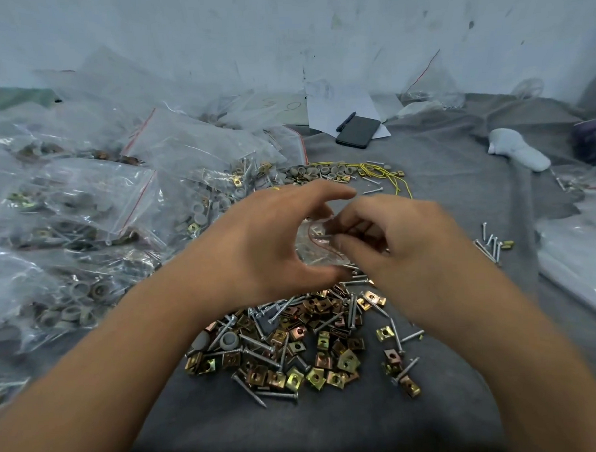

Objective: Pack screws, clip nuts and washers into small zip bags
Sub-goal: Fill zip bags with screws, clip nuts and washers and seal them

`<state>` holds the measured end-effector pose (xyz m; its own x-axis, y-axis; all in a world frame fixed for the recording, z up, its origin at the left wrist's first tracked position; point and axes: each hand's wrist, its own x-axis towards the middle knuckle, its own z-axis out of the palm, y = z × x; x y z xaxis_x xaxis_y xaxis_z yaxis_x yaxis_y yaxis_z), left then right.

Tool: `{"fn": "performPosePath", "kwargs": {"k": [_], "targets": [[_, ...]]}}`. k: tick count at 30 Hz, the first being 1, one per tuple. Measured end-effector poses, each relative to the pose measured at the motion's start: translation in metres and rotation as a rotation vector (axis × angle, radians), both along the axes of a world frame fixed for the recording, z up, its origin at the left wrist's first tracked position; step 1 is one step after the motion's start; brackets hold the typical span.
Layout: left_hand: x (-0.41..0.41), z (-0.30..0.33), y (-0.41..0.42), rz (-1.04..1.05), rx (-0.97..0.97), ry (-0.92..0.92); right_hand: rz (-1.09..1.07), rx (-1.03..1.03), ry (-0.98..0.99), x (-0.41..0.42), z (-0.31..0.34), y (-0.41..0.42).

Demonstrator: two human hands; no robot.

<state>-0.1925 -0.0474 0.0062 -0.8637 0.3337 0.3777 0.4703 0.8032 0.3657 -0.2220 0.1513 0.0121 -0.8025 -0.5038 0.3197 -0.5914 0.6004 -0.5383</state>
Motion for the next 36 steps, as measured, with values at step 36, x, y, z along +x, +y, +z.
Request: {"fn": "performPosePath", "kwargs": {"k": [36], "targets": [[-0.003, 0.007, -0.025, 0.174, 0.233, -0.268, 0.14, -0.295, -0.132, -0.01, -0.013, 0.02]]}}
